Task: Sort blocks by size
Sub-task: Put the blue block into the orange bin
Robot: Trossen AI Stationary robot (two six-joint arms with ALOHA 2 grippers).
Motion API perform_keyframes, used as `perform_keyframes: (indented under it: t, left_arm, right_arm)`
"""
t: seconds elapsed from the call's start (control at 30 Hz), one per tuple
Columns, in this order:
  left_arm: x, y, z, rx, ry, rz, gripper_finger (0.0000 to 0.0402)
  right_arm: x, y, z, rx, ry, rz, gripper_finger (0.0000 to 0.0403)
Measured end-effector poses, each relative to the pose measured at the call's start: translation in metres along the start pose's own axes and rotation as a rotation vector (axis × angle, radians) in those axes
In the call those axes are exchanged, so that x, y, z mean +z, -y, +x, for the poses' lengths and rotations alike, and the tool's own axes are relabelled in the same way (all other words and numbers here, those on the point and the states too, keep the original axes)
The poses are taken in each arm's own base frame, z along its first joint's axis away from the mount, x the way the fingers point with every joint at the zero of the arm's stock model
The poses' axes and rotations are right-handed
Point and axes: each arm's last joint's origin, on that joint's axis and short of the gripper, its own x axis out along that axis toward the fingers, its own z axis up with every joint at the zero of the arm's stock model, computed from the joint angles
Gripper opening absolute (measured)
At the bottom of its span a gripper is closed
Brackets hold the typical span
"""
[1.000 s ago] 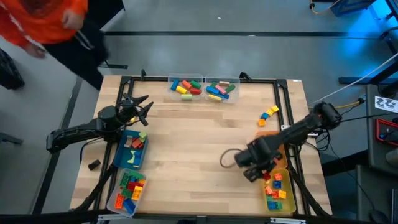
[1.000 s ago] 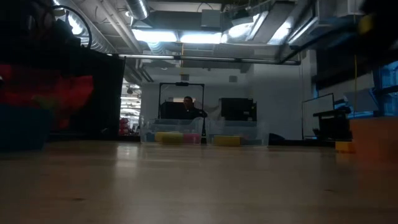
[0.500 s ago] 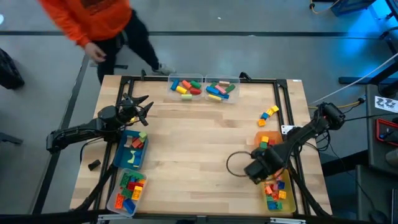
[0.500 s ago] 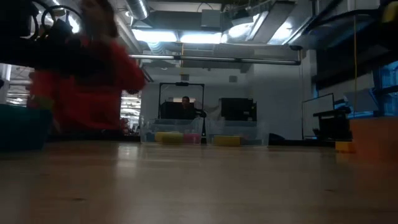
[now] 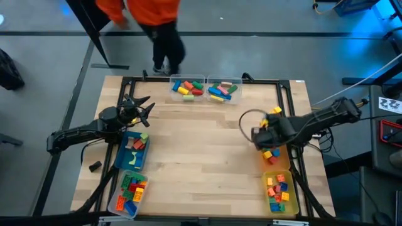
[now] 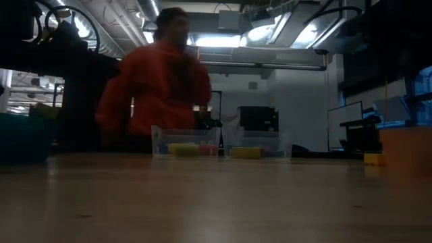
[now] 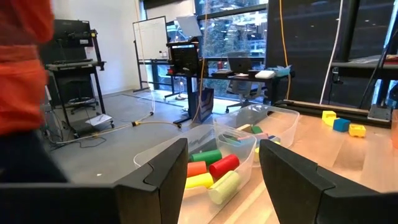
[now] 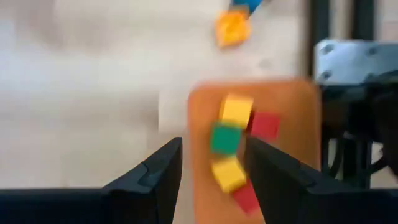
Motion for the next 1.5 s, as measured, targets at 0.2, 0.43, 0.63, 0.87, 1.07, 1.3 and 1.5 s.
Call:
perform_keyframes:
  t: [0.2, 0.43, 0.63, 0.87, 1.07, 1.3, 1.5]
  left_arm:
    - [0.000, 0.000, 0.000, 0.000, 0.000, 0.000, 0.0184]
    - [0.000, 0.000, 0.000, 0.000, -0.001, 0.000, 0.0184]
    - [0.000, 0.000, 0.000, 0.000, 0.000, 0.000, 0.0184]
    - [0.000, 0.000, 0.000, 0.000, 0.000, 0.000, 0.0184]
    - [0.000, 0.000, 0.000, 0.000, 0.000, 0.000, 0.0184]
    - [0.000, 0.000, 0.000, 0.000, 0.000, 0.000, 0.0184]
    - [0.000, 0.000, 0.000, 0.000, 0.000, 0.000, 0.0184]
  right_arm:
    - [0.026, 0.005, 0.005, -0.050, 0.140, 0.309, 0.0177]
    - [0.054, 0.008, 0.031, -0.140, 0.253, 0.441, 0.0177]
    - [0.069, 0.011, 0.057, -0.183, 0.260, 0.504, 0.0177]
    - [0.079, 0.013, 0.087, -0.157, 0.293, 0.558, 0.0177]
    - [0.083, 0.021, 0.111, -0.186, 0.293, 0.614, 0.0177]
    - [0.084, 0.027, 0.136, -0.160, 0.297, 0.594, 0.0177]
    - [0.087, 0.027, 0.144, -0.127, 0.303, 0.586, 0.0177]
